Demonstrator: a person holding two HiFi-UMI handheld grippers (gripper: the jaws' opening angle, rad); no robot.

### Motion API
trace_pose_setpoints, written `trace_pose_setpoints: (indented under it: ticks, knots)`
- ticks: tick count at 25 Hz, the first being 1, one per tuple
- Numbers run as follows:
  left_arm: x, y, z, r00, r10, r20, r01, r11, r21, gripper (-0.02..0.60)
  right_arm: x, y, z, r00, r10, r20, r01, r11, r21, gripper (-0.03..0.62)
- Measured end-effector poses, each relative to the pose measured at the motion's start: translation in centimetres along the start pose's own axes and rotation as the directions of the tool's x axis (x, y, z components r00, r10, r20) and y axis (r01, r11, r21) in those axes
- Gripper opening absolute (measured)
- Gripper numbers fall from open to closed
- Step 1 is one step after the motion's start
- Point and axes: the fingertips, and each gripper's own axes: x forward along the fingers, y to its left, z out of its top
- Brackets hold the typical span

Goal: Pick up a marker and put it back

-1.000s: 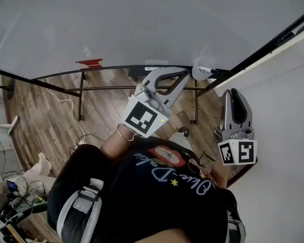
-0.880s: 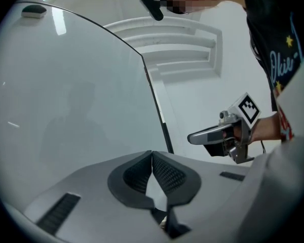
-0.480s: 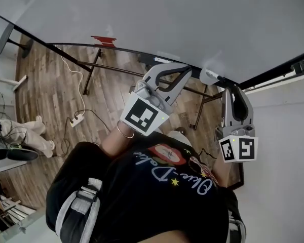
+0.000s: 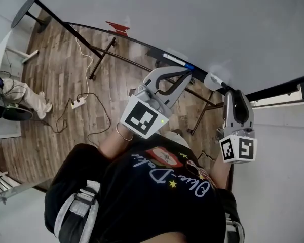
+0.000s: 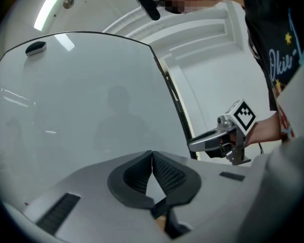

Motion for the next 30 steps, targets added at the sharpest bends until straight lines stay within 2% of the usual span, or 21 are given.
trace_pose_setpoints:
  ticks: [6, 11, 14, 17, 21, 30]
  knots:
    - [-0.9, -0.4, -0.4, 0.999, 0.046, -0.022, -0.046, 0.999, 0.015, 0.003, 0.4, 0.5, -1.1, 0.999, 0.045, -0.014, -0.045, 0.999, -0.004, 0.101]
    - [-1.1, -0.2, -1.0, 0.997, 0.067, -0.031, -0.067, 0.998, -0.013, 0.003, 1.2, 0.1, -1.8, 0.998, 0.042, -0.043, -0.042, 0.999, -0.011, 0.106]
    - [-0.8, 0.6, -1.6, 0.997, 0.075, -0.032, -0.077, 0.995, -0.061, 0.003, 1.7, -0.4, -2.3, 0.998, 0.024, -0.058, -0.024, 1.0, -0.011, 0.106]
    - [0.1, 1.2, -1.8, 0.998, 0.064, -0.027, -0.066, 0.994, -0.091, 0.003, 2.0, -0.8, -3.1, 0.997, 0.006, -0.08, -0.007, 1.0, -0.009, 0.106]
    - [1.4, 1.5, -2.0, 0.999, 0.031, -0.028, -0.033, 0.997, -0.073, 0.003, 2.7, -1.1, -4.4, 0.994, 0.002, -0.113, -0.003, 1.0, -0.012, 0.106]
    - [2.6, 1.3, -3.4, 0.998, -0.006, -0.062, 0.001, 0.996, -0.09, 0.003, 4.0, -1.5, -6.5, 0.988, 0.002, -0.157, 0.001, 1.0, 0.018, 0.106]
